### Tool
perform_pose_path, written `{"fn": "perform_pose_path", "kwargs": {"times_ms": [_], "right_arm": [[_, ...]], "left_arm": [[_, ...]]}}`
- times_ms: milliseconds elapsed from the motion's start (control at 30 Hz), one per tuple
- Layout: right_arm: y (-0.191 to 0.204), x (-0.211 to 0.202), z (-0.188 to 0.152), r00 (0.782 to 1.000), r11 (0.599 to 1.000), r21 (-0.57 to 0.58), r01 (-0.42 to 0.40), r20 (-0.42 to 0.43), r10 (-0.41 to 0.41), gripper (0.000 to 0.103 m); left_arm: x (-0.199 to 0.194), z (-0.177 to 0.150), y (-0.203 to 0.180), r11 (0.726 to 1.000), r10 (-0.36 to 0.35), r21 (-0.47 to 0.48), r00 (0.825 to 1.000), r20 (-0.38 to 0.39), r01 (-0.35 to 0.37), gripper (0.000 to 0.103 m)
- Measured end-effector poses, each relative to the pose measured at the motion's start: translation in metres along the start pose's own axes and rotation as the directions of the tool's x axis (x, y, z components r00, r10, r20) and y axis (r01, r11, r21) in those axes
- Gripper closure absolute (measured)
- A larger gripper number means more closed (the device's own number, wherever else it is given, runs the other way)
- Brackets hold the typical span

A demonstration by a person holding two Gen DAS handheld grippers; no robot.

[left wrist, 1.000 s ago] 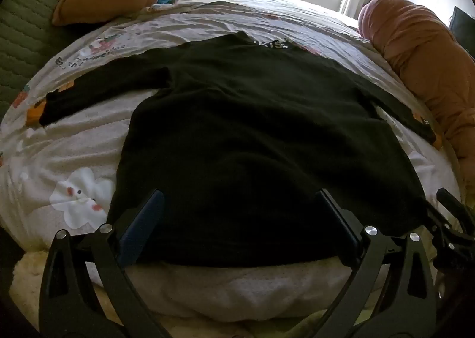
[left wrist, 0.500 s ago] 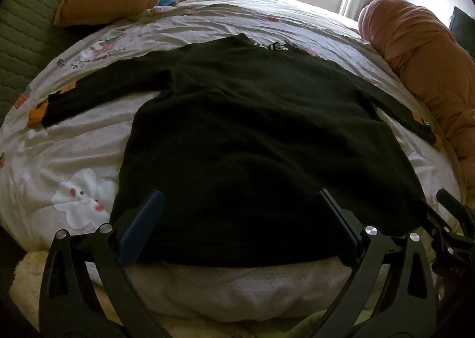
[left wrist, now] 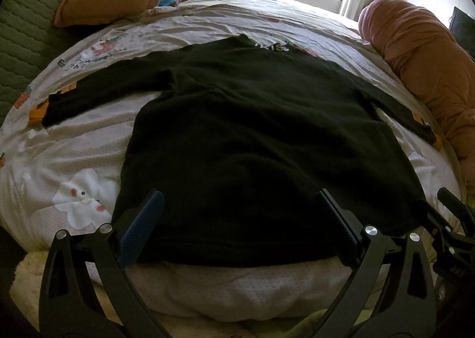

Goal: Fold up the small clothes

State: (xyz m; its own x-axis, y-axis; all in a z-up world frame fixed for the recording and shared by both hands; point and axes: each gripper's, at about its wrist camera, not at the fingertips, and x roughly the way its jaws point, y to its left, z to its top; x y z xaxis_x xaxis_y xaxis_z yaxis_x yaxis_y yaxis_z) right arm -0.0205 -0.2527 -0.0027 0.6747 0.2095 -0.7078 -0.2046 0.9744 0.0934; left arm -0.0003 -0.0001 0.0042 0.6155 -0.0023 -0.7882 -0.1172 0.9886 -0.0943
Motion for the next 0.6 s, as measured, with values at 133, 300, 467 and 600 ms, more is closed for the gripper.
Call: {"fn": "perform_pose_path", "kwargs": {"times_ms": [133, 300, 467, 600], "right_arm": [[0.0016, -0.0001, 0.0001, 1.0, 1.0, 0.002, 0.003, -0.004, -0.003, 0.004], [0.0005, 0.0003, 0.0008, 1.0, 1.0, 0.002, 0.004, -0.002, -0.004, 0.004], [-0.0002, 0.0002, 0.0009, 1.0, 1.0, 0.004, 0.002, -0.003, -0.002, 0.004], [-0.0009, 0.0003, 0.0008, 1.0, 1.0, 0.005, 0.003, -0.002, -0.003, 0.004]], "left_arm": [[0.0, -0.0007, 0.0001, 1.0, -0.001, 0.001, 1.0, 0.001, 0.001, 0.008], [0.0001, -0.0009, 0.0002, 1.0, -0.002, 0.001, 1.0, 0.003, 0.002, 0.008], [0.0002, 0.0004, 0.0024, 1.0, 0.0, 0.001, 1.0, 0.004, 0.0, 0.008], [0.0002, 0.0003, 0.0025, 1.0, -0.001, 0.0, 1.0, 0.004, 0.001, 0.008]]}}
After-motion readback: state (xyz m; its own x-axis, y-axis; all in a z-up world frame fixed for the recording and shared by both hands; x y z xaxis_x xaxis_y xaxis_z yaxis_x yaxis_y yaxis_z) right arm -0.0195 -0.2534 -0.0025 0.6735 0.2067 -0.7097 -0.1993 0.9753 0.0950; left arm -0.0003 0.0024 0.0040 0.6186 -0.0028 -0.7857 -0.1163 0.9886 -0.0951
